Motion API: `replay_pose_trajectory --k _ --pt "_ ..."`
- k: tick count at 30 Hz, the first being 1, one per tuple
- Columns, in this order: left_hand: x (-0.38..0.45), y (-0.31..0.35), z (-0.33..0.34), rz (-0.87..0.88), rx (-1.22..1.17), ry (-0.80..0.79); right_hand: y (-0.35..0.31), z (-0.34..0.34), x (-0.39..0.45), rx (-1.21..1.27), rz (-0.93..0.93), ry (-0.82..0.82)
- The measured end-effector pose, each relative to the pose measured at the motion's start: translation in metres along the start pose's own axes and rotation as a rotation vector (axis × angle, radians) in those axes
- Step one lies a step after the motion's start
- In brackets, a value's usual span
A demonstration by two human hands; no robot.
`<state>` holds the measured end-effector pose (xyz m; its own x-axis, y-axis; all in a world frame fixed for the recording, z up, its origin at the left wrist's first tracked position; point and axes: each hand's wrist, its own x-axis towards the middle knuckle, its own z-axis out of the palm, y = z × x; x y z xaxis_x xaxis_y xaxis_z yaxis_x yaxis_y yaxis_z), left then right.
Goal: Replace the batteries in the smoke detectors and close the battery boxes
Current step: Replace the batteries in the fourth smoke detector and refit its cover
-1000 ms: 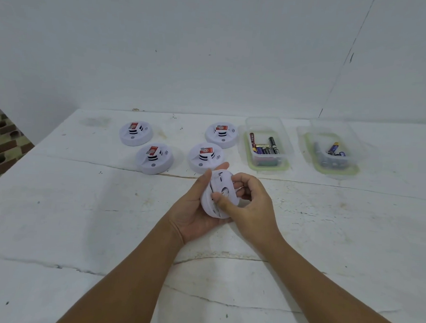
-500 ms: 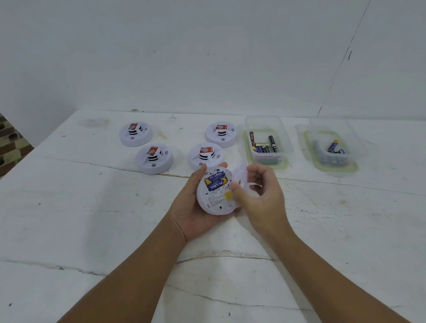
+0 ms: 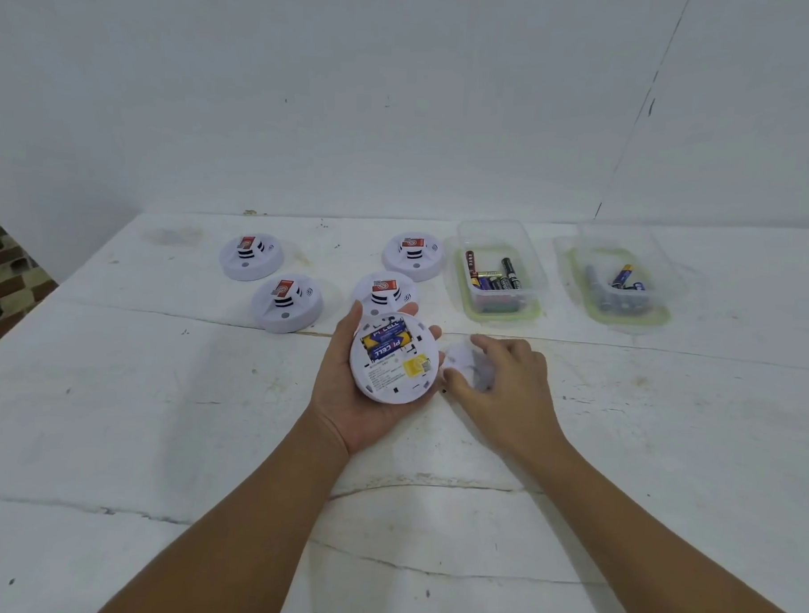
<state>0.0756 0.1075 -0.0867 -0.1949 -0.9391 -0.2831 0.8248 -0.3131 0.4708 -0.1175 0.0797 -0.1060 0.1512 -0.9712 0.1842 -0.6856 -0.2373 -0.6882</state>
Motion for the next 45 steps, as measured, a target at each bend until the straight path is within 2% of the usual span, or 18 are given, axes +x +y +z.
replay_pose_trajectory --k 5,11,17,29,34,41,45 --pt "-0.002 -0.003 0.006 -0.005 0.004 0.018 -0.016 -0.001 -0.005 0.242 -0.066 0.171" --pt "-0.003 -0.007 0.006 -0.017 0.004 -0.077 -0.056 0.012 -0.017 0.436 -0.099 0.036" --pt "-0.002 -0.006 0.005 -0.018 -0.034 -0.063 -0.06 0.032 -0.022 0.492 -0.038 0.071" --pt "-0.001 -0.007 0.005 -0.009 -0.003 0.021 -0.072 0.034 -0.019 0.451 0.024 0.053" --pt "-0.001 -0.007 0.003 -0.016 -0.008 0.034 -0.067 0.026 -0.017 0.412 0.022 0.022" --pt "0.0 -0.007 0.002 -0.009 0.012 0.052 -0.075 0.015 -0.01 0.373 0.112 -0.062" --pt "-0.002 -0.006 0.006 -0.023 0.006 0.064 -0.084 0.008 -0.006 0.209 0.088 -0.07"
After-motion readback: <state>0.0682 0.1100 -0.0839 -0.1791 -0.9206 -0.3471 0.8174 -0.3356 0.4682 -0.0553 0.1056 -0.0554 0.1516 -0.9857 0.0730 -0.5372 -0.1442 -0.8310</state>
